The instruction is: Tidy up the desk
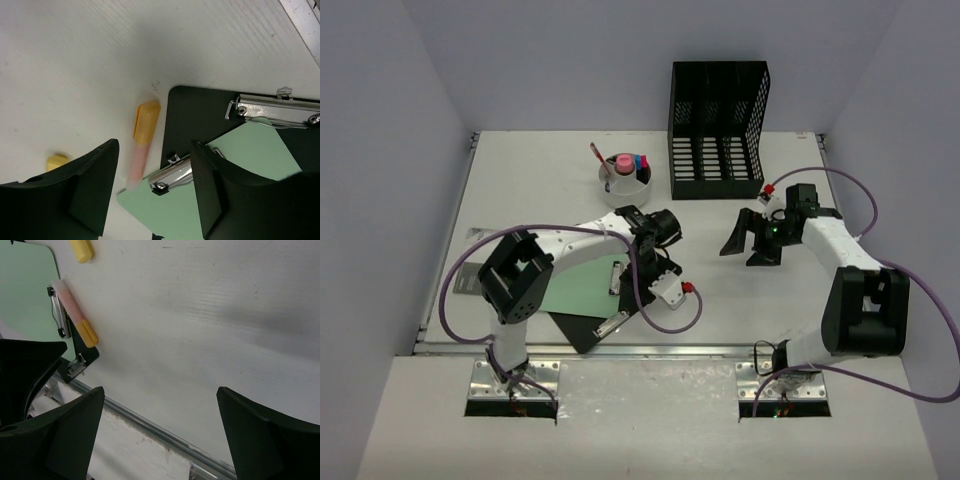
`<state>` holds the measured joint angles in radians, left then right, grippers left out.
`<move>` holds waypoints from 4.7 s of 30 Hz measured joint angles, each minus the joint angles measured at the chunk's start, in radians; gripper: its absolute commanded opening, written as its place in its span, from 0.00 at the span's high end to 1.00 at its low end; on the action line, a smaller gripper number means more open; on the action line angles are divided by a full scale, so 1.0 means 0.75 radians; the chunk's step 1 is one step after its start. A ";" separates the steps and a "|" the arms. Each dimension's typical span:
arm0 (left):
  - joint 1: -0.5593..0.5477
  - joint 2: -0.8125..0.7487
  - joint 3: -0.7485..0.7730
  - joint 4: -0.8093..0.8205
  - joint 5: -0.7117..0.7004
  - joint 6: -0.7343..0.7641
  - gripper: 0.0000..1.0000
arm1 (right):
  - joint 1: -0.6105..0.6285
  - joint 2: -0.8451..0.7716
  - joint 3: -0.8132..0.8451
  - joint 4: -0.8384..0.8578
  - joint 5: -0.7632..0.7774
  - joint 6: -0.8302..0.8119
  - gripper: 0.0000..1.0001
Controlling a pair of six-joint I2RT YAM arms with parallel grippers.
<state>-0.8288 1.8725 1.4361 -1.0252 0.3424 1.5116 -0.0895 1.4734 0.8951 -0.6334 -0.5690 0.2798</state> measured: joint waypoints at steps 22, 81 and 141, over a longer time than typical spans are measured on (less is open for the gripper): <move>-0.100 0.242 0.050 0.038 -0.166 0.024 0.70 | 0.000 0.000 0.000 -0.015 0.001 -0.026 0.06; 0.799 -0.002 -0.374 2.341 0.580 -1.903 1.00 | 0.000 0.067 0.022 -0.069 -0.031 -0.010 0.07; 0.214 0.467 0.580 -0.043 -0.025 0.224 0.59 | 0.000 0.082 0.032 -0.075 -0.057 -0.024 0.07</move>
<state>-0.6682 2.2227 1.8713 -1.0576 0.3237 1.6794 -0.0895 1.5352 0.9188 -0.6895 -0.6117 0.2615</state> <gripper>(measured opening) 0.409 0.937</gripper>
